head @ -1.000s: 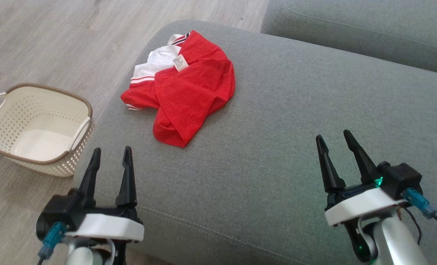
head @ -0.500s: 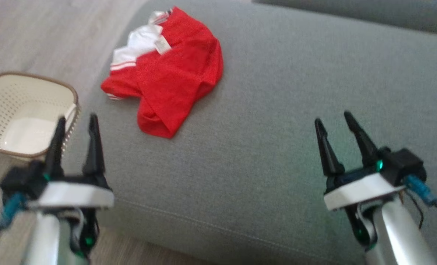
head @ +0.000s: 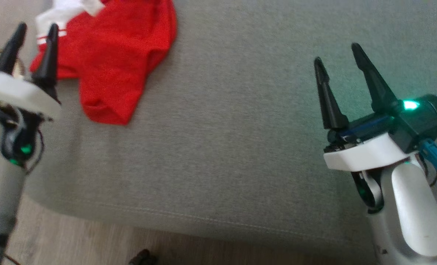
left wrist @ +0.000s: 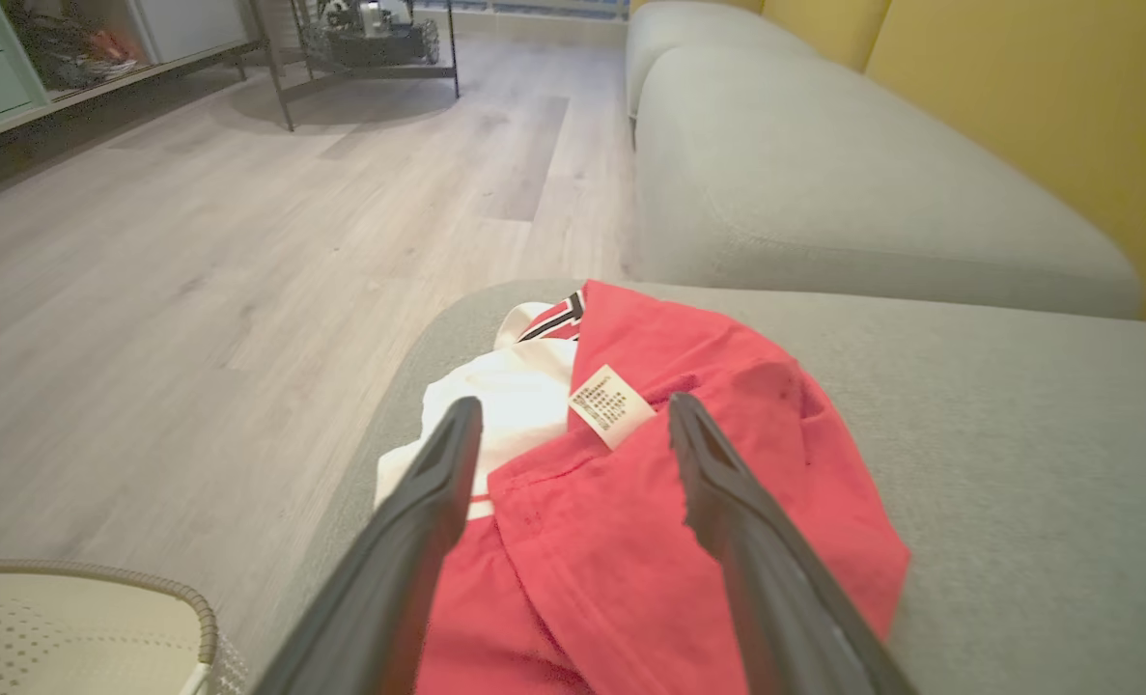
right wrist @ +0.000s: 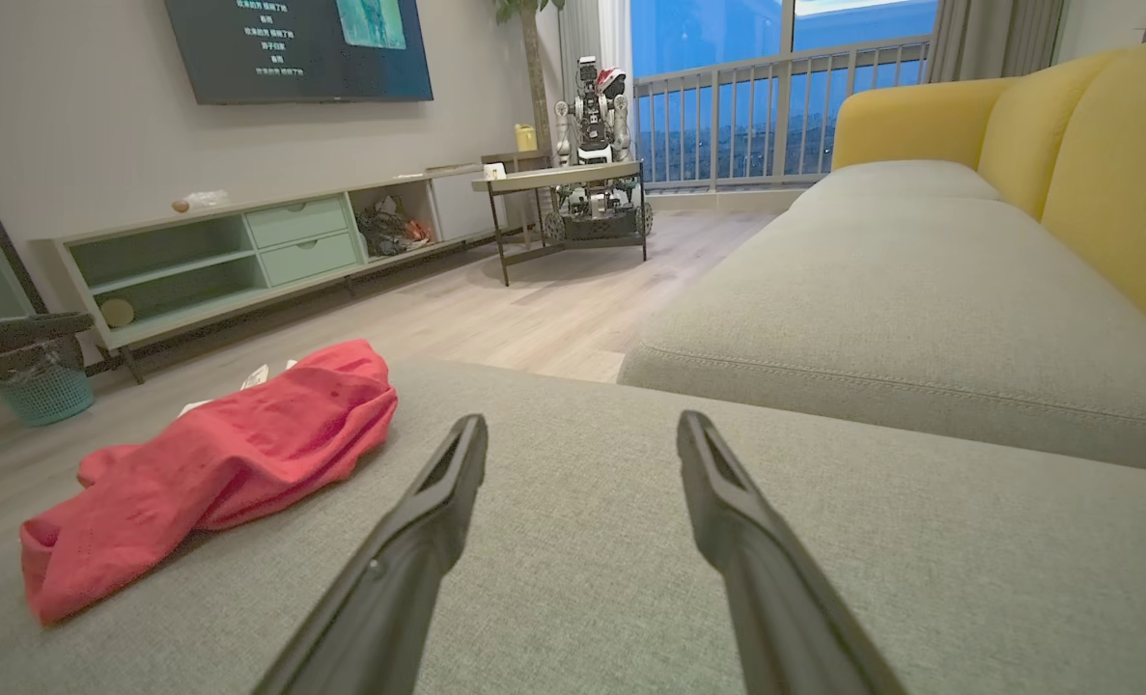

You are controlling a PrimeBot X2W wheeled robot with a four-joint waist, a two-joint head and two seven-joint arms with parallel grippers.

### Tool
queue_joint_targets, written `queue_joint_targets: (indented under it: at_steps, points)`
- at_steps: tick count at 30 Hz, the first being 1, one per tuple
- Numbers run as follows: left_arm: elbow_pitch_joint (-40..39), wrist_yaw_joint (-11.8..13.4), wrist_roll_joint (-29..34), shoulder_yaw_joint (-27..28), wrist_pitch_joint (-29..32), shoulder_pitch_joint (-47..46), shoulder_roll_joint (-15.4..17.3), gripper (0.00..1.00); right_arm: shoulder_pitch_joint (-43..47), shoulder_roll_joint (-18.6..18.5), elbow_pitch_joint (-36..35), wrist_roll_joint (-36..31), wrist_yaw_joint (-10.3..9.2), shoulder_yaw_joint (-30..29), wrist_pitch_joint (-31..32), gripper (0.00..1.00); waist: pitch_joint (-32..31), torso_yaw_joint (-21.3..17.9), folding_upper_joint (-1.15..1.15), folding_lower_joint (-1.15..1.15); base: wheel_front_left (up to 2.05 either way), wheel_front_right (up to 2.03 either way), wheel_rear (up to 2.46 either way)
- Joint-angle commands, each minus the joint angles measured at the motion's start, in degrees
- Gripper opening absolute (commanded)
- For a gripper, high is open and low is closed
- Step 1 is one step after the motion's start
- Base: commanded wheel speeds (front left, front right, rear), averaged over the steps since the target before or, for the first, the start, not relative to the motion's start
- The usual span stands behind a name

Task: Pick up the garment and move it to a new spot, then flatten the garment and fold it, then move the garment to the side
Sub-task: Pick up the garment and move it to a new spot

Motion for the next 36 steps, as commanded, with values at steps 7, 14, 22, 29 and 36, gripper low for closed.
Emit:
queue_joint_targets:
  at_steps: [7, 14, 22, 29, 36]
  points:
    - [7.4, -0.3, -9.8, -7.2, 5.9, -11.8, 10.4, 1.0, -1.7, 0.4, -7.5, -0.7, -0.02, 2.6, 0.4, 1.0, 7.0, -6.5, 0.0, -0.03, 0.0, 0.0, 0.0]
    - [15.4, -0.3, -16.1, -14.2, 10.5, -18.3, 12.6, 1.0, -1.4, 0.4, -8.7, -0.6, -0.02, 3.8, 0.0, 1.0, 8.6, -8.5, 0.0, -0.03, 0.0, 0.0, 0.0]
    - [18.0, -0.3, -21.7, -22.0, 13.7, -21.0, 13.7, 0.0, -1.9, 0.4, -8.5, -0.1, -0.02, 3.6, -0.5, 1.0, 8.8, -9.3, 0.0, -0.03, 0.0, 0.0, 0.0]
    - [18.3, -0.3, -23.7, -24.1, 7.2, -22.7, 15.2, 0.0, -2.0, 0.4, -6.9, 0.8, -0.02, 2.9, -1.3, 1.0, 6.3, -8.9, 0.0, -0.03, 0.0, 0.0, 0.0]
    - [16.8, -0.3, -24.7, -22.9, -5.6, -24.8, 15.6, 0.0, -1.1, 0.4, -3.4, 3.1, -0.02, 1.9, -2.7, 1.0, -0.5, -8.0, 0.0, -0.03, 0.0, 0.0, 0.0]
